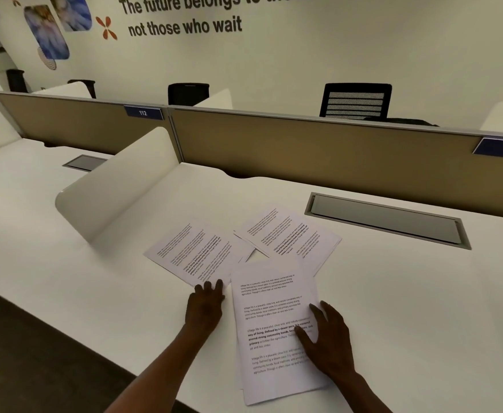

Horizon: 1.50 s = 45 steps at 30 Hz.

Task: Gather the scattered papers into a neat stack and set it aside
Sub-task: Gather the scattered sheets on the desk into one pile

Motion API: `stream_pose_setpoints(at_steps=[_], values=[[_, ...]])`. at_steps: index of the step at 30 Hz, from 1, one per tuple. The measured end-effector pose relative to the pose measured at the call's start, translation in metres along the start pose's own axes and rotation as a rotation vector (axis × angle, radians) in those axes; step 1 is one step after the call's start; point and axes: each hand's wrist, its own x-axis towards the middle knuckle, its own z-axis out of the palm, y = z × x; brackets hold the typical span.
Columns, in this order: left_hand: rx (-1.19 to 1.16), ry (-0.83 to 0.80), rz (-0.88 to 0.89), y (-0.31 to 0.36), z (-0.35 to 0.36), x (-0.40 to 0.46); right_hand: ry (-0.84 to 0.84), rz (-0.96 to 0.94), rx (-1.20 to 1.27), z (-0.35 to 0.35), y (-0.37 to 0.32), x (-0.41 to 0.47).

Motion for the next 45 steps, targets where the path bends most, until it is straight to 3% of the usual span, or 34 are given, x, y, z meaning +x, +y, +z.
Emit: stream_pose_setpoints(at_steps=[9, 11, 21, 26, 29, 33, 37, 39, 41, 45], values=[[0.174, -0.08, 0.111, -0.002, -0.022, 0.009, 0.002, -0.004, 0.007, -0.007, -0.003, 0.002], [0.163, 0.003, 0.103, 0.0, -0.027, 0.007, -0.016, -0.006, 0.015, -0.009, -0.004, 0.002], [-0.148, 0.236, -0.25, -0.015, -0.046, 0.003, -0.057, 0.007, 0.084, -0.022, -0.006, 0.008], [-0.508, 0.38, -0.451, -0.021, -0.063, 0.007, -0.001, 0.008, 0.137, -0.027, -0.019, 0.015], [-0.68, 0.472, -0.47, -0.014, -0.071, 0.006, 0.095, -0.04, 0.178, -0.026, -0.035, 0.018], [-0.781, 0.554, -0.342, 0.009, -0.07, -0.009, 0.051, 0.034, 0.448, -0.029, -0.063, 0.021], [-0.799, 0.51, -0.123, 0.042, -0.048, -0.041, -0.244, 0.435, 1.041, -0.034, -0.08, 0.036], [-0.791, 0.439, -0.027, 0.053, -0.033, -0.06, -0.289, 0.582, 1.277, -0.033, -0.078, 0.042], [-0.762, 0.376, 0.057, 0.058, -0.019, -0.075, -0.25, 0.624, 1.343, -0.032, -0.072, 0.046], [-0.719, 0.266, 0.193, 0.057, 0.001, -0.097, -0.186, 0.59, 1.241, -0.035, -0.061, 0.045]])
